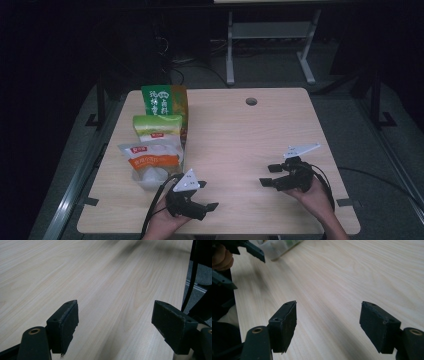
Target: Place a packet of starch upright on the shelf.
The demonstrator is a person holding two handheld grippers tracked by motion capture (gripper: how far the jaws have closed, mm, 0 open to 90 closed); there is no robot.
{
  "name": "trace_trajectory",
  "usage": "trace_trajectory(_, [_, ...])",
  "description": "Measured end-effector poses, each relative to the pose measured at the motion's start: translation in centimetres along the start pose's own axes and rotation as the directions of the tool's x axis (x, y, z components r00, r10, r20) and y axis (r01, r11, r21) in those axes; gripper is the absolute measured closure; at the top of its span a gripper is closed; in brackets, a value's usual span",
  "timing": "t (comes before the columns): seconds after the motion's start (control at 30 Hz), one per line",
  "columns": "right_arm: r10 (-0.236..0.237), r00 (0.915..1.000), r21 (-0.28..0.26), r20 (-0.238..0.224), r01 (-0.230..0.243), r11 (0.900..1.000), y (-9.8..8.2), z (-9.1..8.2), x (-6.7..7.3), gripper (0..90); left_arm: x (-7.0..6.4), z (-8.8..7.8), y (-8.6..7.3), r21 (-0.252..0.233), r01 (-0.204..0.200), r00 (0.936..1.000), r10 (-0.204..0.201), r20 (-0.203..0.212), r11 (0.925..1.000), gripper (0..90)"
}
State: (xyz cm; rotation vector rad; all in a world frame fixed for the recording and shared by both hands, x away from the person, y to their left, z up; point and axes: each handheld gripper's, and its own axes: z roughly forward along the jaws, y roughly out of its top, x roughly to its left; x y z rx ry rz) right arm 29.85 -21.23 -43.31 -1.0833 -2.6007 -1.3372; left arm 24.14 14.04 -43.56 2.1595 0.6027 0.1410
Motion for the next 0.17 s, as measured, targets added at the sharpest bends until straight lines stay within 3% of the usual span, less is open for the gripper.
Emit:
trace_trajectory(0.07, [-0.018,0.9996,-0.002,0.021,0.018,1.0,-0.33,-0.02,0.4,28.6,0.03,0.0,-0.01,0.002,-0.002,1.0,0.002,-0.001,1.0,21.2])
trace_trajectory(0.17, [-0.03,0.9982,-0.046,0.053,0.032,0.998,-0.98,-0.13,0.82,28.4,0.23,-0.03,0.05,-0.003,0.006,1.0,-0.006,-0.001,1.0,20.7])
